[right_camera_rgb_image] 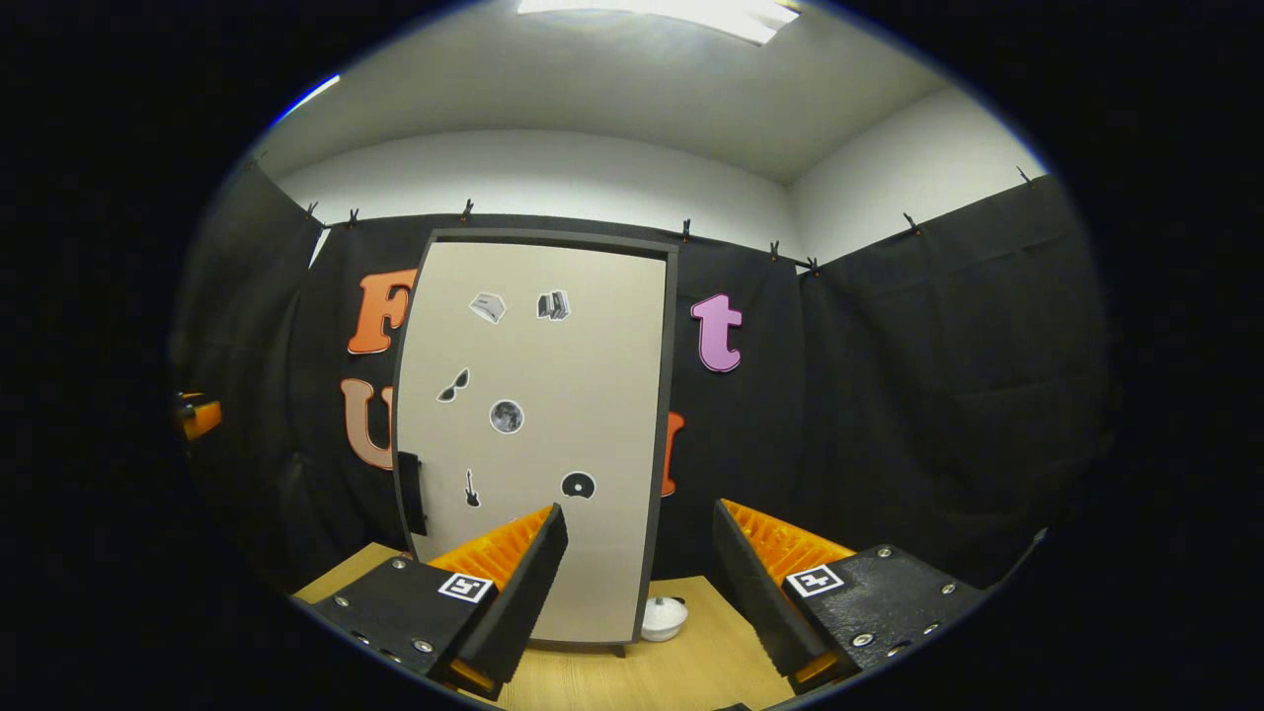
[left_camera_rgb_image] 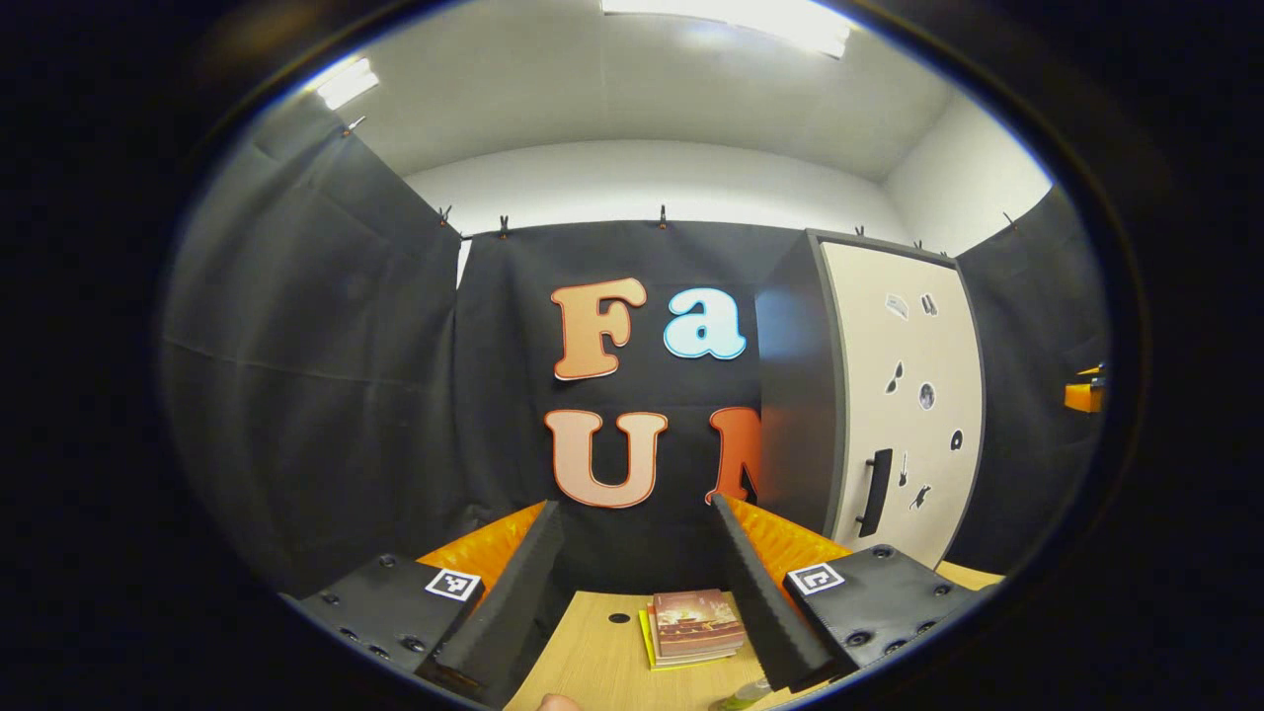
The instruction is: Open the cabinet door with the right hand, grasp the bottle in the cabinet with the left hand and place it on the coaster, then close the cabinet door with the right hand.
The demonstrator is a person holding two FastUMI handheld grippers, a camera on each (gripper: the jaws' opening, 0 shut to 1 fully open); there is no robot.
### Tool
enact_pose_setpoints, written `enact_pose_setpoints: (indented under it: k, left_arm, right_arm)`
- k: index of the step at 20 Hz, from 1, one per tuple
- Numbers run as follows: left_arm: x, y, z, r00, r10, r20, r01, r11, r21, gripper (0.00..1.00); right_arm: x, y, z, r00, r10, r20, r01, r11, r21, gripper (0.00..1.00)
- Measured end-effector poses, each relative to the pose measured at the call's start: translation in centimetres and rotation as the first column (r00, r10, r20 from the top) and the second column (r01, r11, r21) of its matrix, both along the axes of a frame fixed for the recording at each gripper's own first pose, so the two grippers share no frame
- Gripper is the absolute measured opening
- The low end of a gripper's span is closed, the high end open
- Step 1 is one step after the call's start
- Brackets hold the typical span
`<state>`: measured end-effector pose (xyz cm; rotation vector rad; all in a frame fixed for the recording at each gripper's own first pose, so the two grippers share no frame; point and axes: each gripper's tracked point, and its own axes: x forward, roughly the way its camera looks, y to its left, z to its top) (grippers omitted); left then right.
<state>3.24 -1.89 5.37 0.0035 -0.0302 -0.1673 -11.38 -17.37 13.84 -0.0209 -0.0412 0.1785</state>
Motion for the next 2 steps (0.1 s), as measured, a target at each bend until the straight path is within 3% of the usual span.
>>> enact_pose_setpoints:
  k: [2]
  left_arm:
    - [-0.19,0.25,0.11,1.0,0.0,-0.003,0.0,1.0,-0.002,0.98]
  right_arm:
    - [-0.29,-0.06,-0.05,1.0,-0.004,-0.003,0.004,1.0,0.0,0.92]
